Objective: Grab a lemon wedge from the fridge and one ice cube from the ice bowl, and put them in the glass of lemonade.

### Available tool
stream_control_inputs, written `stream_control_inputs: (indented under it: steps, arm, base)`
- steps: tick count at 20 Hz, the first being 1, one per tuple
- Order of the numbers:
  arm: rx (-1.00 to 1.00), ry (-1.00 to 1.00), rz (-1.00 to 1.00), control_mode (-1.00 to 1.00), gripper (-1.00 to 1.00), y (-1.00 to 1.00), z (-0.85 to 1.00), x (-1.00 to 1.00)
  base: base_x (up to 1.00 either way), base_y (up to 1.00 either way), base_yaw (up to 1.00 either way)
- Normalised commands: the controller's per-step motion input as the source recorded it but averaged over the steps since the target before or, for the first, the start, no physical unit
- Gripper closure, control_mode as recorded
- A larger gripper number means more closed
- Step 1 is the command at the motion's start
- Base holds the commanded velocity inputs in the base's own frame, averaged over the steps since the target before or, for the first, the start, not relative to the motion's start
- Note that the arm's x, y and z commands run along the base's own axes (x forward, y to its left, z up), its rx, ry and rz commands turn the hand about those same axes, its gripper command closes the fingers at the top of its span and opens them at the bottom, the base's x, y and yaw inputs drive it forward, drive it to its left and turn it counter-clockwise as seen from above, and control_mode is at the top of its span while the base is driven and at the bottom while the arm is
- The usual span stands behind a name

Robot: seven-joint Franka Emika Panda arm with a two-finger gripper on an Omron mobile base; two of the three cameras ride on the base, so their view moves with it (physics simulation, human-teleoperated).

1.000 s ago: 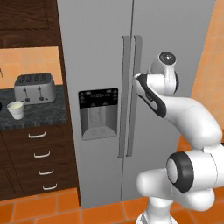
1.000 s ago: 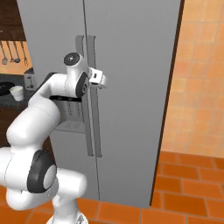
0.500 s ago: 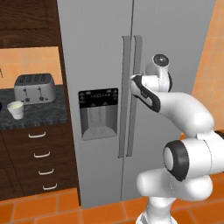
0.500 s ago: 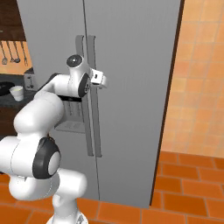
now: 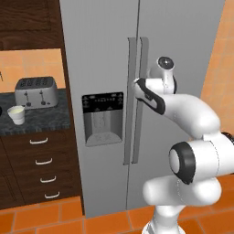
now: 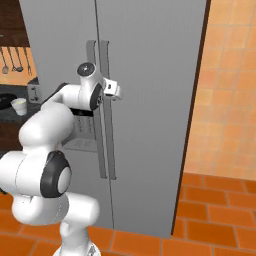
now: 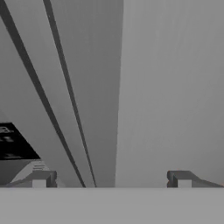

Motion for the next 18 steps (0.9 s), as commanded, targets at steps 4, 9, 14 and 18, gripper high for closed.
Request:
stream_control_inputs:
  steps: [4, 9, 14, 18]
  arm:
    - [0.0, 0.0, 0.01, -1.0, -1.0, 0.0, -0.27, 0.63]
    - [0.0, 0.0, 0.01, -1.0, -1.0, 0.0, -0.29, 0.62]
    - [0.0, 0.0, 0.03, -1.0, -1.0, 0.0, -0.31, 0.46]
    - [0.0, 0.0, 0.04, -1.0, 1.0, 0.0, -0.03, 0.16]
  base:
    - [0.0, 0.0, 0.0]
    - [0.0, 0.0, 0.0]
    - [0.0, 0.0, 0.0]
    - [0.0, 0.0, 0.0]
